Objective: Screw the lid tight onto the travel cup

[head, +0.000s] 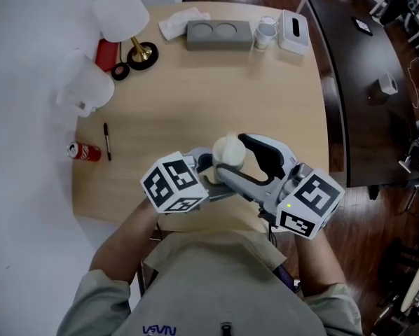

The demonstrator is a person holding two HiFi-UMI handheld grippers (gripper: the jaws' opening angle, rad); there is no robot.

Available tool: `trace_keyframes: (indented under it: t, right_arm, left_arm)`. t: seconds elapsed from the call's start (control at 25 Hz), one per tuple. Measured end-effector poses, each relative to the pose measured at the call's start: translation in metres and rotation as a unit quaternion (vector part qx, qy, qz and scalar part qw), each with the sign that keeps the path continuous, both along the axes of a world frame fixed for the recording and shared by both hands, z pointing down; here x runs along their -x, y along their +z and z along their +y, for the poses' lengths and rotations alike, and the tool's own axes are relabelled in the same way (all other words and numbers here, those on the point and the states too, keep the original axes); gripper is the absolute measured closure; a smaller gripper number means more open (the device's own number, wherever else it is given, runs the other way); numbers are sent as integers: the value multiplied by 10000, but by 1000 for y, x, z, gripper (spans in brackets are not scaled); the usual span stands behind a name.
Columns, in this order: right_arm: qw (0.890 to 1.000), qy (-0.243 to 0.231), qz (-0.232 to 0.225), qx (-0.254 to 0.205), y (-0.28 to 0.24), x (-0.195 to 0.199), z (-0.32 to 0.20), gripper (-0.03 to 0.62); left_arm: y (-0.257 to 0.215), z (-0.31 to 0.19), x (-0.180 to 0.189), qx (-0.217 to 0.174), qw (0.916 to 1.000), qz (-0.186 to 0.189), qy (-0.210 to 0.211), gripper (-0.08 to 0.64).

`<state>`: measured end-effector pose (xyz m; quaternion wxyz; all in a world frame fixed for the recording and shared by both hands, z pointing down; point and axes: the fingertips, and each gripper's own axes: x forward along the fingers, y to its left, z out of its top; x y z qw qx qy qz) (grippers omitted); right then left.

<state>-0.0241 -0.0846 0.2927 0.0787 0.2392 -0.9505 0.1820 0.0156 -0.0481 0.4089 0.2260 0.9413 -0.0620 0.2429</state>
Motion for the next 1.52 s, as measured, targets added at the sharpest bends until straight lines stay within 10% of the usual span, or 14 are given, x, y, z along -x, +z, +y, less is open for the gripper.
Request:
trace_keyframes:
  t: [0.12,0.32,0.56,0.76,0.96,1.32,1.52]
  right_arm:
    - [9950,-735,-605,290,-20,-6,13,304]
    - [9735,-1774,-1239,738,-33,-12,25,302]
    - [9400,-2759,-1683,1096,-35,-7,46,296]
    - [9248,-3043,-1989,1125,-40,-1,53,296]
    - [9421,-2663,-1811,934,-36,1,43,305]
    - [9964,-669,-296,421,1,-2,-9,305]
    - [9982,442,346,220,18,-10,-31,306]
  left_arm:
    - [-24,31,2,539,9898,660,1143,247]
    - [-41,70,15,1061,9542,705,2709,247]
    - [-60,92,19,1419,9229,777,3493,247]
    - [-63,100,16,1456,9138,669,3731,247]
    - [-54,89,16,1395,9253,588,3476,247]
    - [-2,11,-1,261,9913,-454,1207,247]
    - [20,-29,0,-526,9867,-1504,-332,247]
